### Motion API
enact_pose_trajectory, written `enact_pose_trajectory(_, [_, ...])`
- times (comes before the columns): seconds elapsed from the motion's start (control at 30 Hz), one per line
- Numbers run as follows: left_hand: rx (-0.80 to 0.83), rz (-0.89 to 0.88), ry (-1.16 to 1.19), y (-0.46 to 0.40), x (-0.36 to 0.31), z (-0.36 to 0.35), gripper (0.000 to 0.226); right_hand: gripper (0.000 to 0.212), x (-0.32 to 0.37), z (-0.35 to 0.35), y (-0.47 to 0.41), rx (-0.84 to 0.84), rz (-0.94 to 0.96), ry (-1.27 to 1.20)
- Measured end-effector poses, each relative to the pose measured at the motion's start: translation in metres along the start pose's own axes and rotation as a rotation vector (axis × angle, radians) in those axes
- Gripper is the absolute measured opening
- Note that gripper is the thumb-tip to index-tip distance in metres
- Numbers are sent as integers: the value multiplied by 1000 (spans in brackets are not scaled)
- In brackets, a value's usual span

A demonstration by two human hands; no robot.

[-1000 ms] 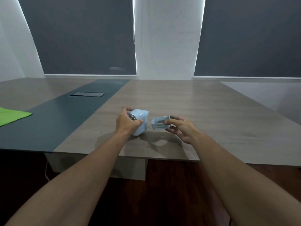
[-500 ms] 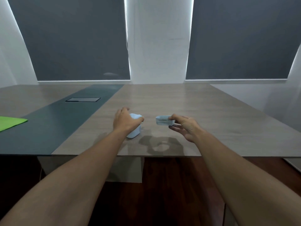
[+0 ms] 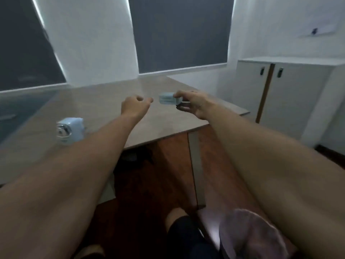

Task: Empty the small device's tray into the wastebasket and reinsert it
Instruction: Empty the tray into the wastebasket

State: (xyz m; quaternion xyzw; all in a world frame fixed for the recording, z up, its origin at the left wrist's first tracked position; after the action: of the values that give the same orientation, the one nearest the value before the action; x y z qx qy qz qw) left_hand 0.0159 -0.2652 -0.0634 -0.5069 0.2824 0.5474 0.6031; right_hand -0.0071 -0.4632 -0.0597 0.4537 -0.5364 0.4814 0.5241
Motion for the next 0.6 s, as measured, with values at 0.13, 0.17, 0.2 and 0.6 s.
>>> enact_pose_trajectory(0.13, [162,-6,88,37,-10,-89,54,21,-21,83,35,-39,-40,63])
enact_pose_trajectory(0.17, [204,-1,99,45,-10,-108,54,20,-29,102,43,-46,-60,93])
enact_pose_trajectory(0.2, [248,7,102,54,-8,-128,53,20,-39,120,51,-56,-88,126])
enact_pose_trajectory(0.6, [612,300,82,176,104,-318,50,32,-251,263,108,-138,-488,86])
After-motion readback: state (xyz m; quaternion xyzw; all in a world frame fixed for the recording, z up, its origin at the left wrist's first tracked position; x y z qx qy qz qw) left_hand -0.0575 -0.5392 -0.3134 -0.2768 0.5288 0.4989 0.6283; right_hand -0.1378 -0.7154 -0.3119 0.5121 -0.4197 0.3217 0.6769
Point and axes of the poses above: each hand's wrist, its own y-axis away from the middle knuckle, its own z-axis out of the back of the hand, x = y × z, the point moved 1 cm from there along -y, towards the middle knuckle, and after that the axes turned 13 degrees about y, right-handed, at the moved point
